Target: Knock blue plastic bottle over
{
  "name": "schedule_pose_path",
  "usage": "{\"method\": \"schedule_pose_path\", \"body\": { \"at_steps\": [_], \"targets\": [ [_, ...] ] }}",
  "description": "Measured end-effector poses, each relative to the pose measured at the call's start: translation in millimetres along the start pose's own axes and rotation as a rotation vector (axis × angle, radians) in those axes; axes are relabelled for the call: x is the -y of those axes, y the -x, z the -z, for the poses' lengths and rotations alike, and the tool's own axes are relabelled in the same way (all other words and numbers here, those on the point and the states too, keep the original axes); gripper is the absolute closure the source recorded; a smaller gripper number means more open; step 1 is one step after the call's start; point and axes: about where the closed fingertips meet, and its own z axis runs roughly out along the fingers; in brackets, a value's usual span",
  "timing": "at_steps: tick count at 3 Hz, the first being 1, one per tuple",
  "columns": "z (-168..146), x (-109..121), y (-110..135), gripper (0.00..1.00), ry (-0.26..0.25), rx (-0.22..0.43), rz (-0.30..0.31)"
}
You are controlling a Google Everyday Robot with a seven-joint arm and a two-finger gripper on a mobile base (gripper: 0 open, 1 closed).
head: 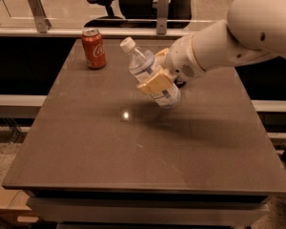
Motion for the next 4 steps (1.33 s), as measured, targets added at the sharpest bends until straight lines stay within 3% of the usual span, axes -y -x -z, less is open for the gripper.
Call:
{"method": "schedule_pose_path", "body": {
  "at_steps": [2,3,4],
  "targets": [
    [-25,-1,3,1.00,0.042,-0.285,0.097],
    [-38,-3,0,1.00,0.040,-0.396,0.138],
    [-48,-6,-8,1.00,-0.001,-0.527,0.182]
  ]
}}
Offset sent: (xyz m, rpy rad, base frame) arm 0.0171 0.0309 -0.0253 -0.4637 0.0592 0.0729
